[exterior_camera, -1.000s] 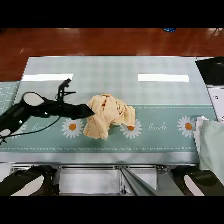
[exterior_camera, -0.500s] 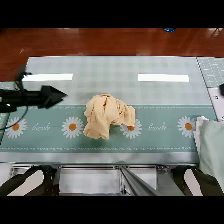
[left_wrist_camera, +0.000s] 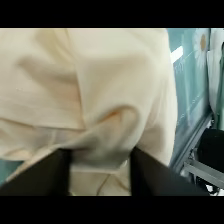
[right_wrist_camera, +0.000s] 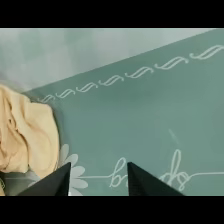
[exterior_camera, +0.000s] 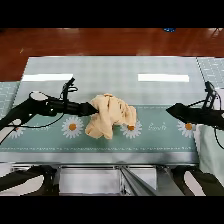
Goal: Fold the shirts.
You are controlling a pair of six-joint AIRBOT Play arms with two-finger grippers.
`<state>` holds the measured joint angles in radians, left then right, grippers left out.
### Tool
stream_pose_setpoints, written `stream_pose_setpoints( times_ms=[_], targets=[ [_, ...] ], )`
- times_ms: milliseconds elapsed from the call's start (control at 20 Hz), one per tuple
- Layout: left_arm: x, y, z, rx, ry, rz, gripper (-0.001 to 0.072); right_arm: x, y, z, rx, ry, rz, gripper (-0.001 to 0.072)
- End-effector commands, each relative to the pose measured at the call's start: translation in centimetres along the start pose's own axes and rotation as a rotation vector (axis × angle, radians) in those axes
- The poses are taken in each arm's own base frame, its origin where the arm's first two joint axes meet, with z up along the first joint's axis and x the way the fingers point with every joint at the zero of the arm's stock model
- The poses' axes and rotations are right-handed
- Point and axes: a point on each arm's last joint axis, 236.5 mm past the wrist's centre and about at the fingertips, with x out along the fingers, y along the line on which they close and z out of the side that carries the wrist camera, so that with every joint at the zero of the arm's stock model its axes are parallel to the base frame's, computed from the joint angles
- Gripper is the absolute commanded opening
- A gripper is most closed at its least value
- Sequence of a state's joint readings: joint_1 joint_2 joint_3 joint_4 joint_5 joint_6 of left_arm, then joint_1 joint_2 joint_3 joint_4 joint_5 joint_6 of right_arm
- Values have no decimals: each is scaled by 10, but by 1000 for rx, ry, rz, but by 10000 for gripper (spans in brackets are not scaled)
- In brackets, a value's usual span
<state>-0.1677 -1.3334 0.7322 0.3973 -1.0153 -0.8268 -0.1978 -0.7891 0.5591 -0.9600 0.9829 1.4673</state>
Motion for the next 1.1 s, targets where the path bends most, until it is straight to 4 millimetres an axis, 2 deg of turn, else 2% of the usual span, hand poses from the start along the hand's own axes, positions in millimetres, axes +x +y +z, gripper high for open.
stream_pose_setpoints(
  times_ms=[0,100,250,450,550,800,950,1000,1050],
  targets=[
    [17,-12,20,69,-23,21,17,11,11,-21,-30,66,1,408],
    [10,-14,32,63,-48,19,23,14,5,-33,-56,104,-55,408],
    [2,-12,39,32,-63,14,23,27,11,-48,-69,157,-69,408],
    [1,-17,32,29,-34,-12,23,71,29,-78,-32,291,-19,408],
    [1,-20,28,30,-19,-24,23,93,38,-85,1,320,11,408],
    [2,-21,27,30,-14,-28,23,131,63,-84,75,375,102,408],
    [2,-21,27,30,-14,-28,23,146,80,-83,115,423,174,407],
    [2,-21,27,30,-15,-28,23,150,85,-80,122,422,194,390],
    [2,-21,28,30,-17,-27,23,153,90,-75,125,419,207,342]
  ],
)
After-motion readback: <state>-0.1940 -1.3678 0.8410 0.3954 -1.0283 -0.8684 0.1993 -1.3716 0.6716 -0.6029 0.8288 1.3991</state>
